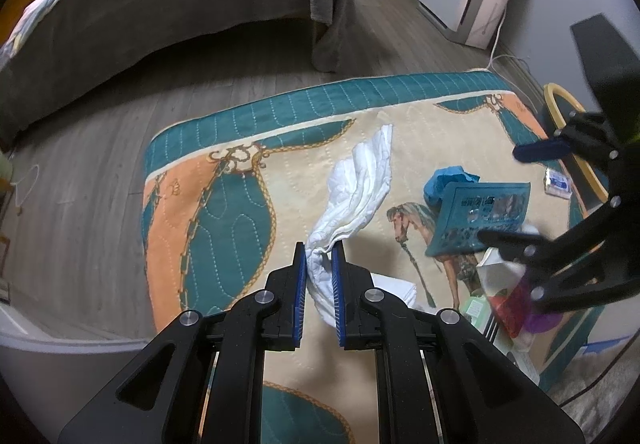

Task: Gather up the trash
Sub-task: 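Grasp the blue plastic tray with the right gripper while the left gripper holds the tissue, then carry the tray and tissue over the bin and open both grippers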

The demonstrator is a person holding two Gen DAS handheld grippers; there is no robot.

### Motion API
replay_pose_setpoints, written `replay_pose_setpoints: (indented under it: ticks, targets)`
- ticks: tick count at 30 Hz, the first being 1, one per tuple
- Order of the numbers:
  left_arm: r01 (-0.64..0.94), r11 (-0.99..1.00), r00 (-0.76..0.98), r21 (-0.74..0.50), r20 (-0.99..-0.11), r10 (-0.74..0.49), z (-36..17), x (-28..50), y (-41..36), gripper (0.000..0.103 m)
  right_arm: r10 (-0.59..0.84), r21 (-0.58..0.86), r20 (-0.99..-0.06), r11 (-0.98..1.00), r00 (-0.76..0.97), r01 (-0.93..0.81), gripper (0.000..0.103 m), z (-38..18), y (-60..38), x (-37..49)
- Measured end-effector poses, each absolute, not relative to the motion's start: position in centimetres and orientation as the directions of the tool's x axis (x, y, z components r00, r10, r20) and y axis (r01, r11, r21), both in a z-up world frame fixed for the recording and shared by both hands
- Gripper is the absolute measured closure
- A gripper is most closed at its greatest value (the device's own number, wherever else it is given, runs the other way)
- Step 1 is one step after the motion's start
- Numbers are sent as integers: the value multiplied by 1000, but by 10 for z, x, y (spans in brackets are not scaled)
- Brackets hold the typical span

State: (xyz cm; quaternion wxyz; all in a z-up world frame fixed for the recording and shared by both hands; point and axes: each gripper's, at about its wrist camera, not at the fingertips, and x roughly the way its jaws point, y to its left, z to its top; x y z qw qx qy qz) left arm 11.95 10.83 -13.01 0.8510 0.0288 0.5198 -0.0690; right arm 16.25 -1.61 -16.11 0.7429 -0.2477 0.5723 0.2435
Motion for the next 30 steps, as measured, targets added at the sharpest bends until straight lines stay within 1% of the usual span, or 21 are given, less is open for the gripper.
replay_pose_setpoints:
  ticks: [1,4,5,6,7,8,9,11,12,13,14,22,26,30]
  targets:
    - [148,989,452,-23,-888,-88,-130,119,108,90,78,-76,-976,751,202,-656,21,-164,-16,161]
    - [150,988,457,-22,-885,-89,-128,119,108,90,93,-47,-981,733,169,-678,32,-161,-17,156]
    - [148,989,460,-22,-884,-89,-127,119,108,90,104,-41,-980,729,170,-683,39,-157,-17,154]
    - [145,989,461,-26,-883,-90,-126,119,108,90,122,-29,-978,727,170,-686,48,-152,-18,153]
    - [142,989,463,-31,-882,-94,-126,119,109,90,128,-23,-977,729,169,-684,54,-150,-19,153]
    - [140,990,463,-32,-881,-94,-125,120,108,90,124,-23,-978,730,165,-683,68,-150,-20,153]
    - [141,990,464,-31,-881,-94,-125,120,108,90,119,-25,-979,728,163,-685,74,-152,-19,152]
    - [145,989,464,-30,-881,-94,-124,120,106,90,108,-40,-980,712,166,-701,76,-154,-17,149]
    - [147,989,464,-29,-881,-95,-124,120,105,90,105,-50,-980,700,172,-713,80,-153,-16,146]
    - [149,988,465,-29,-880,-96,-123,119,104,90,107,-53,-979,693,176,-719,91,-151,-14,144]
    - [152,988,468,-26,-879,-95,-122,118,103,90,108,-57,-977,696,182,-716,95,-149,-12,141]
    - [165,986,531,-11,-842,-98,-99,116,94,90,191,-30,-950,729,245,-683,95,-109,-31,134]
    - [181,983,559,-11,-821,-113,-85,115,82,90,223,-15,-930,769,291,-639,95,-85,-51,129]
    - [206,978,580,0,-805,-122,-74,114,66,90,212,-36,-914,807,346,-590,95,-70,-75,130]
